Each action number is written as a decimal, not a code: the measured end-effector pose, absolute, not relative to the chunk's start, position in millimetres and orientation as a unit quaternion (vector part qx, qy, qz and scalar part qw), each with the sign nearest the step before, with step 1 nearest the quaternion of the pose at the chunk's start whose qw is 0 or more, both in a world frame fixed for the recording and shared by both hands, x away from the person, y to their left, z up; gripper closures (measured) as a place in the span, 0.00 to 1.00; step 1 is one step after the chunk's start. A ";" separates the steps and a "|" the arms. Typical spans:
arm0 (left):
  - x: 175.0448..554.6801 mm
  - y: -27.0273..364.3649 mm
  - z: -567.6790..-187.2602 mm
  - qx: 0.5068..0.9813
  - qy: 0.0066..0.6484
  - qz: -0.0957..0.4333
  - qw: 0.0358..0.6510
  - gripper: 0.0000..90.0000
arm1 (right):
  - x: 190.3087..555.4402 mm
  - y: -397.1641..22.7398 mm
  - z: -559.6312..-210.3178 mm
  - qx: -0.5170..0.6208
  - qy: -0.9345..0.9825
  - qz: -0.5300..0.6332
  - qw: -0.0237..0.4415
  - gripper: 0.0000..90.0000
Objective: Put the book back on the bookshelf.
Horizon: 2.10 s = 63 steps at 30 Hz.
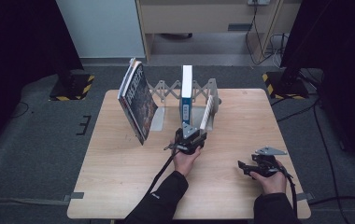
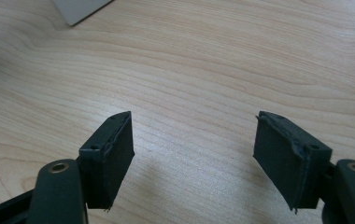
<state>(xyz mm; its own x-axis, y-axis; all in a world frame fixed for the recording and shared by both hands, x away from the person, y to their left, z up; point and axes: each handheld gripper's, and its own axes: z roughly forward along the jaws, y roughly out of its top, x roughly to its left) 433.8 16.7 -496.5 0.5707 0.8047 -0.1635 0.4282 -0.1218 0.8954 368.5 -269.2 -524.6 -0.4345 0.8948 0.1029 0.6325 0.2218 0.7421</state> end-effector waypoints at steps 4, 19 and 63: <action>443.1 6.4 -495.8 0.730 0.423 0.183 0.505 0.72 | 368.4 -269.2 -524.2 0.503 0.760 0.373 0.174 0.32; 475.3 -8.2 -492.6 0.738 0.424 0.192 0.488 0.68 | 368.8 -270.7 -523.4 0.503 0.758 0.377 0.176 0.32; 439.0 36.6 -485.4 0.749 0.411 0.179 0.487 0.52 | 366.3 -275.6 -519.7 0.507 0.748 0.383 0.190 0.29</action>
<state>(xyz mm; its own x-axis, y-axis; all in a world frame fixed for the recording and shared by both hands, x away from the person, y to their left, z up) 439.0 36.6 -485.4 0.5976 0.7908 -0.1324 0.4420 -0.1872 0.8772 366.3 -275.6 -519.7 -0.4136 0.9045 0.1036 0.6129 0.1924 0.7664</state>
